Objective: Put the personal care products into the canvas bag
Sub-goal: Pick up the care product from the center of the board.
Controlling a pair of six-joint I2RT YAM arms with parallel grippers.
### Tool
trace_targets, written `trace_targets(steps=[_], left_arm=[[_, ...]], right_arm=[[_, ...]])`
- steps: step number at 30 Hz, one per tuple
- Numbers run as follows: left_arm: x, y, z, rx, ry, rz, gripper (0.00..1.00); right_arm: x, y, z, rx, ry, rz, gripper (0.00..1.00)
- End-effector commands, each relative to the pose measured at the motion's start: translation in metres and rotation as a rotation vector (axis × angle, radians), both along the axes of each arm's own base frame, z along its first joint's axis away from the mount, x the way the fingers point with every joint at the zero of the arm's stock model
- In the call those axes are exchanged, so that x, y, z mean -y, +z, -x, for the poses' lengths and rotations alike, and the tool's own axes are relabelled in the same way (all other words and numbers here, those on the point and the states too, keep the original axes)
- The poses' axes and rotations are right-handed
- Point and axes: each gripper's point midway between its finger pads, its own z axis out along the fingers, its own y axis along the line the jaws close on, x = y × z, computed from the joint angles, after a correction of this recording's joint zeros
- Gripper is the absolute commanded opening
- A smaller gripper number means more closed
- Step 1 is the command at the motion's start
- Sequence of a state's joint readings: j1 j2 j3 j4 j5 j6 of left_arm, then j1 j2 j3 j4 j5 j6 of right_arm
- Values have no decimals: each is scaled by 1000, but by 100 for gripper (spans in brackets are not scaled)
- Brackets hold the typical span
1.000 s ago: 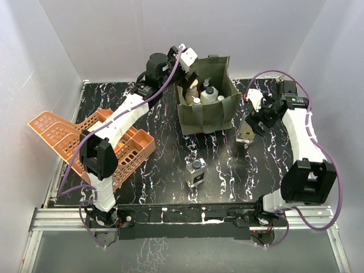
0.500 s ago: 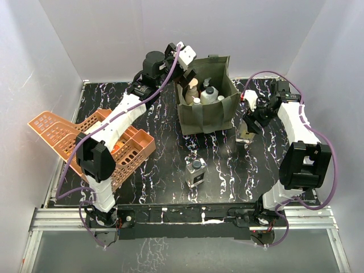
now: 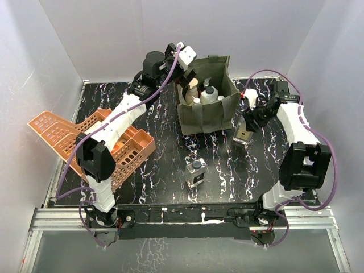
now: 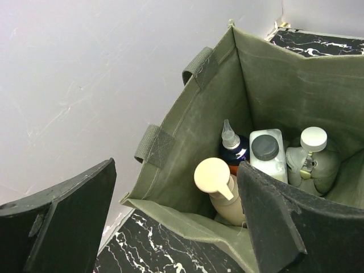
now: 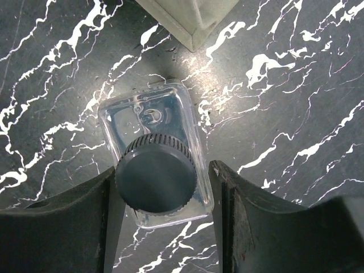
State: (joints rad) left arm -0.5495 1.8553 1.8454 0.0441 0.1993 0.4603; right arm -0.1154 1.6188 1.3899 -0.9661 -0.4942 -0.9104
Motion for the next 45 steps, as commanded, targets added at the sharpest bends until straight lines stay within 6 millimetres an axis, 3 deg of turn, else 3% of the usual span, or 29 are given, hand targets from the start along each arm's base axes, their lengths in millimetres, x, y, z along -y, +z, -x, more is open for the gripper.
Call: trace_targets(steps=[1, 6, 10, 19, 23, 28, 33, 37, 41, 45], left_arm=[[-2, 25, 11, 40, -14, 36, 85], [-2, 24, 11, 37, -13, 41, 85], [-2, 23, 11, 36, -14, 41, 85], [0, 22, 14, 31, -25, 39, 85], [0, 22, 15, 37, -25, 29, 85], [0, 20, 16, 37, -27, 22, 85], [1, 16, 16, 28, -28, 19, 85], [3, 11, 15, 5, -24, 34, 86], [4, 7, 11, -32, -5, 72, 86], [22, 6, 23, -49, -91, 83, 83]], right_arm=[[-20, 24, 4, 48, -59, -85, 35], [-36, 22, 9, 55, -124, -66, 36], [-48, 25, 9, 67, -140, -88, 46], [-50, 20, 3, 80, -106, -88, 67], [-51, 17, 0, 79, -97, -90, 67], [-56, 20, 4, 75, -80, -114, 59], [-50, 29, 13, 95, -120, -99, 33], [-35, 46, 23, 149, -216, -55, 10], [-17, 78, 26, 245, -355, -41, 8], [-6, 129, 14, 376, -465, -74, 8]])
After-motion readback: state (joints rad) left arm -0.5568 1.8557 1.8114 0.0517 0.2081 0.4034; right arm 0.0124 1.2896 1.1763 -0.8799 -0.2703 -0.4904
